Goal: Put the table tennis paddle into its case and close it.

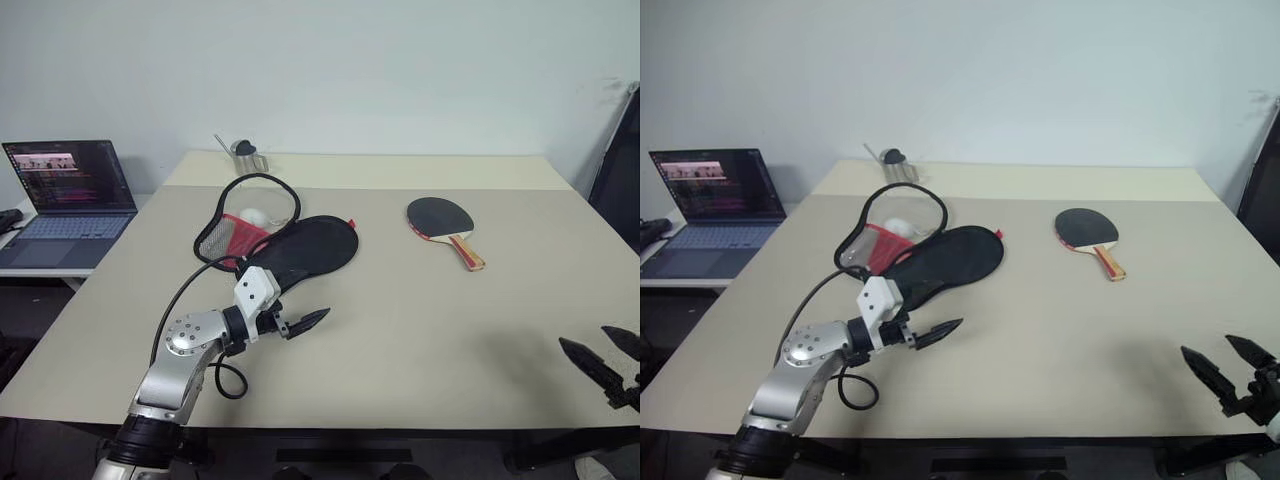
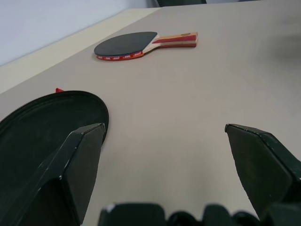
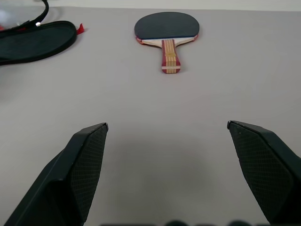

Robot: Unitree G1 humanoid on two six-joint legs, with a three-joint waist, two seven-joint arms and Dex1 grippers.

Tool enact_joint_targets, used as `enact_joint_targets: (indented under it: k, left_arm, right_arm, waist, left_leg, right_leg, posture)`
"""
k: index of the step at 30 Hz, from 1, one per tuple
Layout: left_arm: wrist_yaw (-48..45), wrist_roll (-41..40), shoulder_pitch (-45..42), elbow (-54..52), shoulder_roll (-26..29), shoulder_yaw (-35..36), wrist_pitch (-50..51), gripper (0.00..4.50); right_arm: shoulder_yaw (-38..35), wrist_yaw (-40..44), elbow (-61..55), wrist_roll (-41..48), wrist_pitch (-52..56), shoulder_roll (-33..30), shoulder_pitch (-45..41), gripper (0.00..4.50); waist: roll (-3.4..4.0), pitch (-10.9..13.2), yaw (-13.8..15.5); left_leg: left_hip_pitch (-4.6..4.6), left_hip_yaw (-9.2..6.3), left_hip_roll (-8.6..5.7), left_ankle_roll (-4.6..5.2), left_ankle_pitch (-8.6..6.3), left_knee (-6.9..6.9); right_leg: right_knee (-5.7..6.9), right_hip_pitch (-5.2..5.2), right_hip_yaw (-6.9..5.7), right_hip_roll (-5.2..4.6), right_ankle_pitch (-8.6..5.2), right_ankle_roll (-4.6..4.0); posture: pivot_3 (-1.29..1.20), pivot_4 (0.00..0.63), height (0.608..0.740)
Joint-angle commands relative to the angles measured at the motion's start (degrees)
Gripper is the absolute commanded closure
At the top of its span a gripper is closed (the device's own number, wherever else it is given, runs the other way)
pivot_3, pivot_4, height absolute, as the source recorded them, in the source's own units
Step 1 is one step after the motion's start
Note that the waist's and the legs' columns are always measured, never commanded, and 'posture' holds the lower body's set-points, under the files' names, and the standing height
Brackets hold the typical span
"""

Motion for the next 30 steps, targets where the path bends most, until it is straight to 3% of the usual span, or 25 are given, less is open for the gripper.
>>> enact_joint_targets:
  k: [1,11,21,30]
  left_arm:
    - [0.11,0.88,-1.14,2.47,-0.58,0.44,-3.12,0.00]
    - [8.53,3.76,1.28,7.72,-3.29,4.50,-10.56,0.00]
    - [17.49,7.09,4.63,12.05,-2.19,10.20,-14.99,0.00]
    - [19.07,8.15,-2.70,18.81,-0.87,10.73,-16.94,0.00]
  right_arm:
    - [-1.43,-0.13,-1.62,1.12,0.03,-1.70,0.11,0.04]
    - [0.10,-1.41,0.77,0.78,-0.61,-3.44,-3.29,0.04]
    - [4.14,-0.46,6.98,-2.04,-3.39,-3.01,-6.94,0.04]
    - [9.04,-1.04,3.51,-0.26,-2.60,-2.89,-11.46,0.04]
  waist:
    - [0.00,0.00,0.01]
    - [0.00,0.00,0.12]
    - [-0.03,0.01,0.17]
    - [-0.07,0.01,0.21]
  left_leg:
    - [0.00,0.00,-0.01,0.00,0.00,0.00]
    - [-0.15,-0.08,-0.07,0.00,-0.01,-0.12]
    - [-0.14,-0.03,-0.04,0.01,0.00,-0.03]
    - [-0.17,-0.07,-0.06,0.00,0.00,-0.03]
  right_leg:
    - [-0.02,0.01,0.00,-0.02,0.00,0.00]
    - [-0.09,-0.06,-0.12,0.04,0.11,0.23]
    - [-0.09,-0.05,-0.07,-0.04,0.04,0.12]
    - [-0.07,-0.06,-0.13,0.00,0.11,0.25]
  posture:
    - [0.00,0.150,0.740]
    - [0.00,0.150,0.740]
    - [0.00,0.150,0.740]
    - [0.00,0.150,0.740]
